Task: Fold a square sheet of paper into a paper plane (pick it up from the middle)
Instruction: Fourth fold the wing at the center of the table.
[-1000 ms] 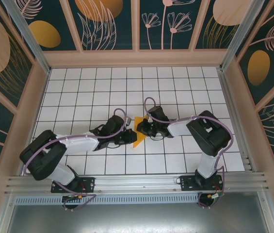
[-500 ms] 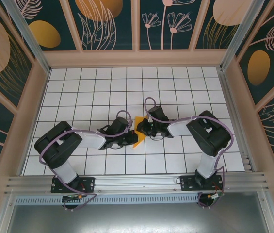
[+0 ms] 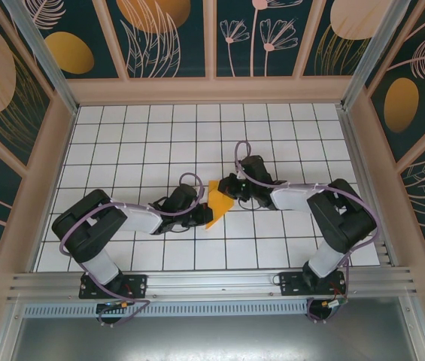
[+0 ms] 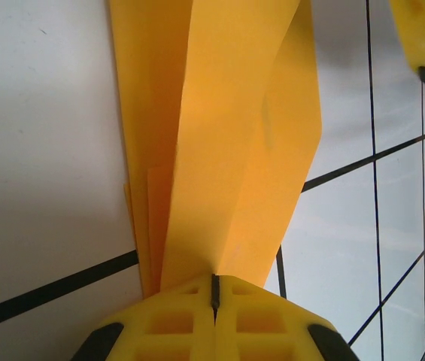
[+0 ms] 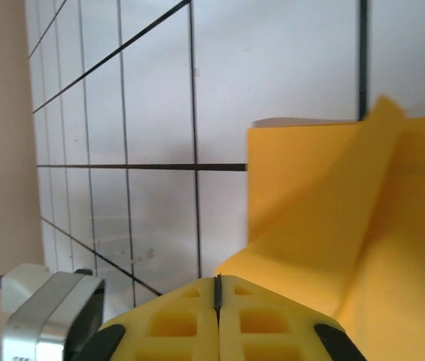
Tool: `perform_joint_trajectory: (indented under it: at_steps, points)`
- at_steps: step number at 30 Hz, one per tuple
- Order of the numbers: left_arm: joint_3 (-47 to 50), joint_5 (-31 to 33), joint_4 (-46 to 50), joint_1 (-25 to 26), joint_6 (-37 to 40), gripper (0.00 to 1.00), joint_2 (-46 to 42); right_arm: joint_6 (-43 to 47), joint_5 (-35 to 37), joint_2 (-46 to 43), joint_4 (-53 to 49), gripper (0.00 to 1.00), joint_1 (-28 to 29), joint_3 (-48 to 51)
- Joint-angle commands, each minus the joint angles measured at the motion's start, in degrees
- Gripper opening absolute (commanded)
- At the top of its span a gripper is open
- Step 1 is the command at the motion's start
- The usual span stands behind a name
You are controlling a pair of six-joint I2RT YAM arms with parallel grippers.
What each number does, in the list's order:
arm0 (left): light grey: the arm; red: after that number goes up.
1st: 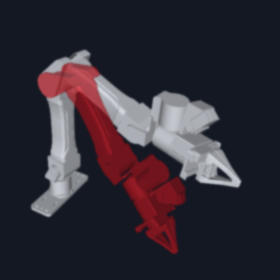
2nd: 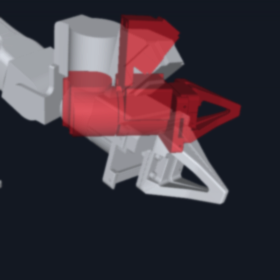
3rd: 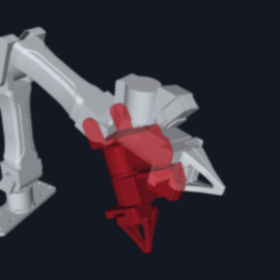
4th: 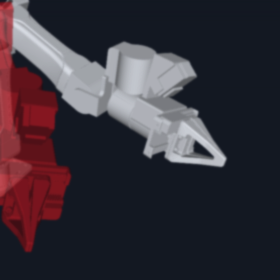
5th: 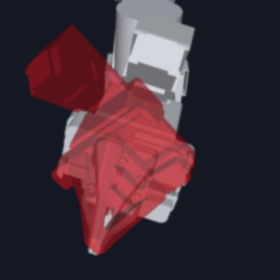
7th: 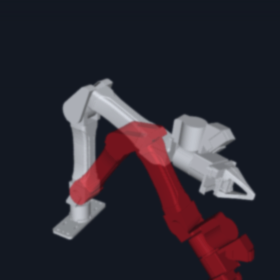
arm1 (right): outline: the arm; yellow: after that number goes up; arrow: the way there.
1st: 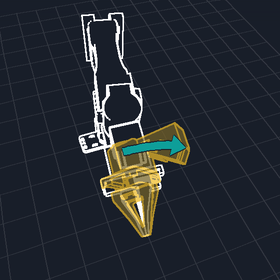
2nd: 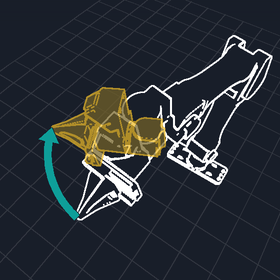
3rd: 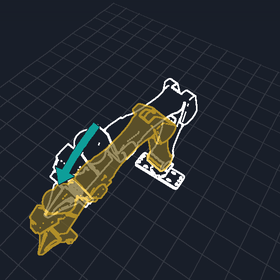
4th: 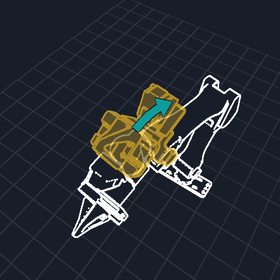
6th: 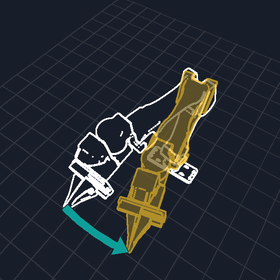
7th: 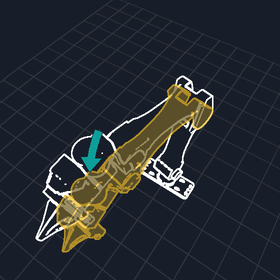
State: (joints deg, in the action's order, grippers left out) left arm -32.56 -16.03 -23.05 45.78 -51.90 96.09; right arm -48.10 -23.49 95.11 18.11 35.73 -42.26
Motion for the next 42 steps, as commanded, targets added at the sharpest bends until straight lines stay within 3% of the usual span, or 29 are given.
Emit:
perform_joint_trajectory:
  at_steps: [1, 12, 28, 37, 42]
  points:
    - [2.41, 2.94, 9.27, -0.09, 1.89, 0.0, 1.81, 1.14, -1.7, 1.18, 1.24, 0.03, 1.9, 0.52]
    - [3.35, 2.58, 9.63, -0.09, 2.42, 0.0, 1.73, 4.04, 2.39, 9.98, -1.35, 0.02, 0.08, -2.43]
    - [5.32, 1.78, 9.12, -0.13, 3.25, 0.0, 4.21, 8.65, 0.32, 16.92, -6.26, 0.04, -12.12, -10.95]
    - [5.4, 1.21, 9.16, -0.13, 3.99, 0.0, 3.81, 13.74, 1.04, 9.72, -13.94, 0.06, -13.03, -16.52]
    - [4.98, 0.92, 9.25, -0.11, 4.45, 0.0, 3.88, 11.77, -1.35, 4.0, -10.75, 0.05, -10.39, -12.3]
